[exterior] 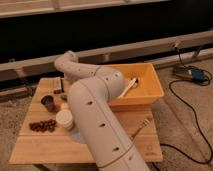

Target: Place banana in tray

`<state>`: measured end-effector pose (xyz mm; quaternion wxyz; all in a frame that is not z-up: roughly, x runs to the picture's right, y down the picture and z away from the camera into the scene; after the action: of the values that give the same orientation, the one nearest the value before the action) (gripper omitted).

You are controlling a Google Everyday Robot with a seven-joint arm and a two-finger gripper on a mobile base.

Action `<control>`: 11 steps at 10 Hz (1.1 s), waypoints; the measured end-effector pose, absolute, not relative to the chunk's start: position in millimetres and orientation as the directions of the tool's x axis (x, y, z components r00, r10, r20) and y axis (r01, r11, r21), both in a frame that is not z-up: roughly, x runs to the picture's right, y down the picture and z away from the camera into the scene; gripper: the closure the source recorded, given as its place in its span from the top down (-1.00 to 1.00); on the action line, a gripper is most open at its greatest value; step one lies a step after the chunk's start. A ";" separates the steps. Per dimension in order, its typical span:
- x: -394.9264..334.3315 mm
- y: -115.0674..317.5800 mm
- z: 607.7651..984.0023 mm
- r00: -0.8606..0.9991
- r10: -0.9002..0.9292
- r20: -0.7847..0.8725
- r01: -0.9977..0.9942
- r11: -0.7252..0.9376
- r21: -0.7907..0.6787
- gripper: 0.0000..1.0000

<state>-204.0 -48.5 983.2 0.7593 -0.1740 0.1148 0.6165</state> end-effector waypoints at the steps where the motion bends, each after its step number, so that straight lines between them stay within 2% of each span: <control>1: -196.1 -54.5 969.6 0.207 0.903 -0.376 -0.977 0.174 -0.122 -1.00; 3: -175.3 -74.3 935.4 0.186 0.924 -0.334 -0.981 0.156 -0.116 -1.00; 11: -84.6 -123.8 862.6 0.065 0.978 -0.200 -0.998 0.067 0.006 -1.00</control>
<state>-84.6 -123.8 862.6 0.7267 -0.0665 0.0753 0.6796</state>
